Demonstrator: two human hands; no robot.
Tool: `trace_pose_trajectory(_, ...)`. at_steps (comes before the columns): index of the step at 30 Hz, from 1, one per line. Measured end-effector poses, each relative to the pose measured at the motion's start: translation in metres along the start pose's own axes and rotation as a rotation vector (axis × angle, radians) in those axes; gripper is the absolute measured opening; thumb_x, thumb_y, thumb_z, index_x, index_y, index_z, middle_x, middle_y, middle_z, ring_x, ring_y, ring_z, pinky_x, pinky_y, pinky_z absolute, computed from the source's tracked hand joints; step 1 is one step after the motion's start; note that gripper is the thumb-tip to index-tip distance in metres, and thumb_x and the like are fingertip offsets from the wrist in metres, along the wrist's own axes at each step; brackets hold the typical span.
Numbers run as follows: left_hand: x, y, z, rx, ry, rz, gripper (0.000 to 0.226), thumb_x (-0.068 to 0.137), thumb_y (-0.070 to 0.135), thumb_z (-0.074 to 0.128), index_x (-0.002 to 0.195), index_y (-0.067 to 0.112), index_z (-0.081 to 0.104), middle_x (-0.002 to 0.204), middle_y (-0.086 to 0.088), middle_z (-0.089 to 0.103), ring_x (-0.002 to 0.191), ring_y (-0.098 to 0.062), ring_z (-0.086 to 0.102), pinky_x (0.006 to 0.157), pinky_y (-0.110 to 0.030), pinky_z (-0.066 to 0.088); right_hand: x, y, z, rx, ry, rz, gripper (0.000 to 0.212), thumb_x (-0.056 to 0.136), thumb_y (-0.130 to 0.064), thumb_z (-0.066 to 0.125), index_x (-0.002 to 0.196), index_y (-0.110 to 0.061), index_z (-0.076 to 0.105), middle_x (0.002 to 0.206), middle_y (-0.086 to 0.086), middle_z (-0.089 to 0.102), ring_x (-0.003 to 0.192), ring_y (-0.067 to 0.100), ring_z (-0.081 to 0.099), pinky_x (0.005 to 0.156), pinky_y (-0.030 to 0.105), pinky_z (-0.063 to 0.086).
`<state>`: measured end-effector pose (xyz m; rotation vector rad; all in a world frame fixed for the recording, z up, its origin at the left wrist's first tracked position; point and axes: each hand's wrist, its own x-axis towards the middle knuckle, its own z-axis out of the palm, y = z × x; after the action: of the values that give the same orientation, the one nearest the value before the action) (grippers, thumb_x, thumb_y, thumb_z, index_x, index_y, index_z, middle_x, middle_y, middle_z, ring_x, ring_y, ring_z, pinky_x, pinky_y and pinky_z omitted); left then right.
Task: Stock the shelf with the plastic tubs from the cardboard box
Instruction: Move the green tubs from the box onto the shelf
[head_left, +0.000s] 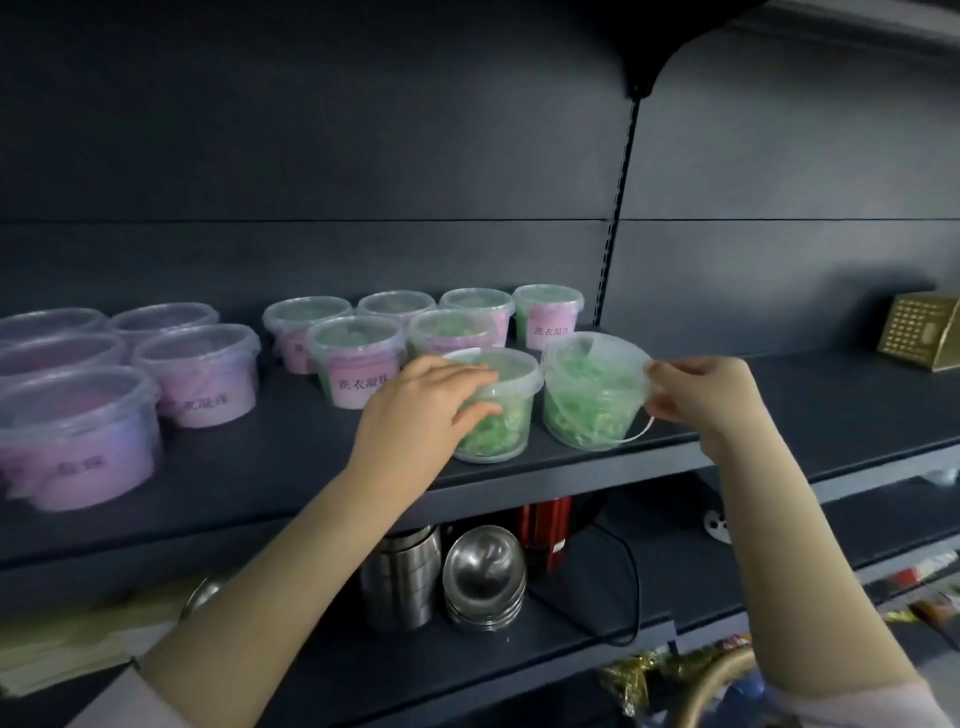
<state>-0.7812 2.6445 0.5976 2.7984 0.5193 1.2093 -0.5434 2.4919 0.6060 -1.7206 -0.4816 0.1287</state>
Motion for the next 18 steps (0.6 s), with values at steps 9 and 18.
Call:
trace_pose_trajectory(9, 0.045, 0.018, 0.051, -0.274, -0.023, -0.024, 0.033, 0.087, 0.043, 0.058, 0.113, 0.024, 0.066, 0.116, 0.015, 0.065, 0.109, -0.003, 0.058, 0.089, -0.027, 0.051, 0.051, -0.003, -0.036, -0.237, -0.477, -0.387, 0.019, 0.084, -0.047, 0.064, 0.099, -0.039, 0.073, 0.124, -0.018, 0.058, 0.123, -0.002, 0.048, 0.103, 0.028, 0.035)
trace_pose_trajectory(18, 0.074, 0.003, 0.089, -0.195, -0.067, -0.09, 0.03, 0.092, 0.009, 0.052, 0.118, 0.02, 0.061, 0.123, 0.013, 0.059, 0.12, -0.012, 0.046, 0.103, -0.037, 0.039, 0.092, 0.004, -0.03, -0.72, -0.241, -0.513, 0.04, 0.071, -0.06, 0.069, 0.101, -0.034, 0.072, 0.111, -0.012, 0.061, 0.117, 0.022, 0.045, 0.104, 0.043, 0.033)
